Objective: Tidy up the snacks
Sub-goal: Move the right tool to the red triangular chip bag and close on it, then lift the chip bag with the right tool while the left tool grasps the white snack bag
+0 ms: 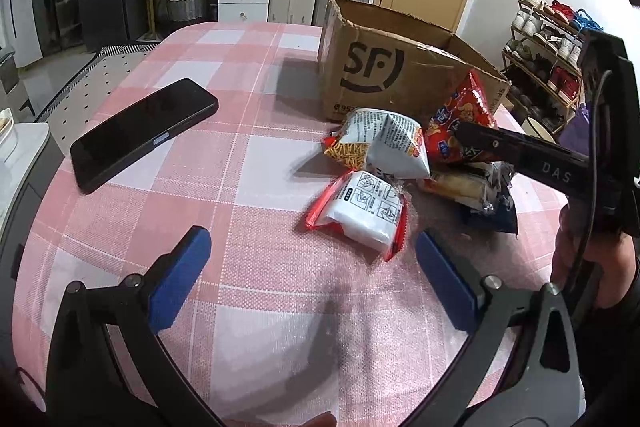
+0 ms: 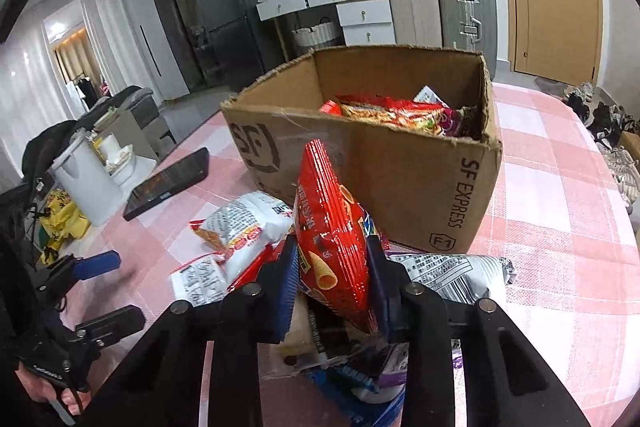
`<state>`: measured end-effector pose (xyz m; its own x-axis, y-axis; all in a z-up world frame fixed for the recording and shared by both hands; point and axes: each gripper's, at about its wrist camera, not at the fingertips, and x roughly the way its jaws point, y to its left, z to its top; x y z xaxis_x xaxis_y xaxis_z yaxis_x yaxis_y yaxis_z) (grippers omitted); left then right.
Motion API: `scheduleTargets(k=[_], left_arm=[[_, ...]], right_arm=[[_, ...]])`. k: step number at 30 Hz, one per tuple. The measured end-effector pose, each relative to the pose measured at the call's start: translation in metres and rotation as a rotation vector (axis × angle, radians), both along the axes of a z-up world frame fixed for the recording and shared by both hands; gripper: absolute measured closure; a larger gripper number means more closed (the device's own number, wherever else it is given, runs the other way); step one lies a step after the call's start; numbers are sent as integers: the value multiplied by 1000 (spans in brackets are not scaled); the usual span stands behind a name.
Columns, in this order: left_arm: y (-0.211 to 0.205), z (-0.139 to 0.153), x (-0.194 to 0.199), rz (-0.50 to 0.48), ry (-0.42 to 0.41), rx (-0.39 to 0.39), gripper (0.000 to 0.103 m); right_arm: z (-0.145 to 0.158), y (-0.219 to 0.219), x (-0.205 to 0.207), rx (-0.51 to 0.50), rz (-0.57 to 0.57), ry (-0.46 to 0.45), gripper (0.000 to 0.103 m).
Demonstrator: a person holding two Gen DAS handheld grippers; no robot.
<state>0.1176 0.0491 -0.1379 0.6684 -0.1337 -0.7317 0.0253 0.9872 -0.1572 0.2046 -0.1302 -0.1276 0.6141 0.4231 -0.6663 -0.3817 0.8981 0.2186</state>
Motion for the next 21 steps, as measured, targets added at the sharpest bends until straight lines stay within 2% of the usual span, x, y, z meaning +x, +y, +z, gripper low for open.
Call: scheduleTargets(k=[11, 21], left_arm=[[1, -1, 6, -3, 30, -20, 1], [-5, -23, 35, -66, 136, -50, 1]], right_arm=[[28, -23, -45, 61, -27, -73, 71], [28, -41, -101, 73, -40, -108, 71]])
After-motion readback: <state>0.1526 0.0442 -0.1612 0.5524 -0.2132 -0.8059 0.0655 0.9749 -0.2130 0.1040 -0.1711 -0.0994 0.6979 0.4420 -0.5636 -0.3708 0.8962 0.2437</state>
